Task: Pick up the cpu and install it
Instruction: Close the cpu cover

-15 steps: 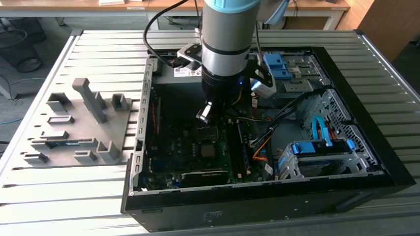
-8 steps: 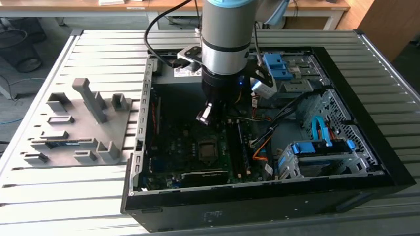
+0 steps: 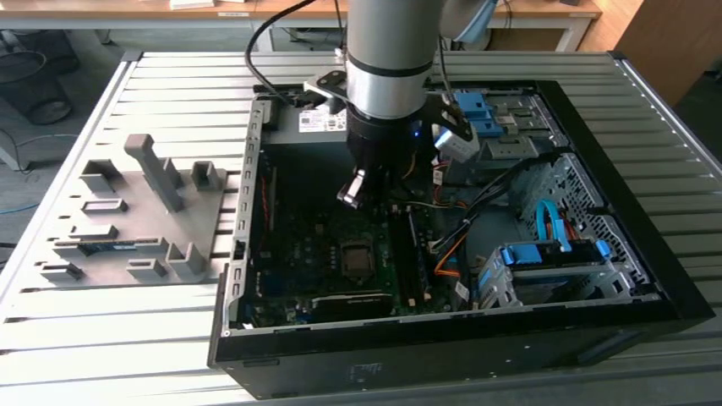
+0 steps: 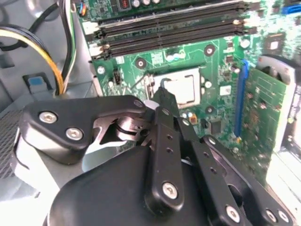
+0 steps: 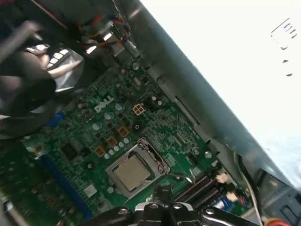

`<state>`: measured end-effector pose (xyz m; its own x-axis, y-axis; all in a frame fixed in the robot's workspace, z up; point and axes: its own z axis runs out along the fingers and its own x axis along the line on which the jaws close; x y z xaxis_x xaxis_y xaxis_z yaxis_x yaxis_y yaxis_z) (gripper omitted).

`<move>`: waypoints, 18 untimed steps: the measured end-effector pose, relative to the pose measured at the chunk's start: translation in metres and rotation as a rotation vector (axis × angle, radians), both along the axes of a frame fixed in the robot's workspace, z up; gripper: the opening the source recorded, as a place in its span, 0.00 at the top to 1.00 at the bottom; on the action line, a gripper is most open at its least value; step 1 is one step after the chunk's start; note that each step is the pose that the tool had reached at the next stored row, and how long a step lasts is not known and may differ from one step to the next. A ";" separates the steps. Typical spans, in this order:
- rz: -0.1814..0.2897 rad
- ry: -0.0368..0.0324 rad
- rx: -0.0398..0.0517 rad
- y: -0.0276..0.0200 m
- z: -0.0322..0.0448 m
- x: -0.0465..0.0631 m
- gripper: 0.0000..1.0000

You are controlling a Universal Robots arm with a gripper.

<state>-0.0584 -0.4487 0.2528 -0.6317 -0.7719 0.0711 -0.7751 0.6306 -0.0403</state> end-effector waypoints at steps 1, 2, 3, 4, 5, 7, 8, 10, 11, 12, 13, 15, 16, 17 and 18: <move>0.000 -0.0001 0.0001 0.0000 0.0046 0.000 0.90; 0.000 0.0002 0.0007 0.0000 0.0085 0.000 0.90; 0.000 0.0000 0.0038 0.0000 0.0105 0.000 0.90; 0.000 -0.0001 0.0146 0.0000 0.0107 0.000 0.90; 0.001 0.0000 0.0319 0.0000 0.0106 0.000 0.90; 0.013 0.0026 0.0545 0.0000 0.0108 0.001 0.90; 0.022 0.0043 0.0568 0.0000 0.0108 0.001 0.90; 0.035 0.0064 0.0593 0.0001 0.0106 0.002 0.90; 0.038 0.0072 0.0595 0.0001 0.0105 0.003 0.90; 0.040 0.0088 0.0594 0.0001 0.0103 0.005 0.90; 0.042 0.0108 0.0593 0.0001 0.0098 0.006 0.90; 0.043 0.0136 0.0581 0.0006 0.0087 0.008 0.90; 0.044 0.0140 0.0574 0.0007 0.0086 0.008 0.90; 0.044 0.0142 0.0569 0.0007 0.0086 0.008 0.90; 0.044 0.0143 0.0566 0.0007 0.0086 0.008 0.90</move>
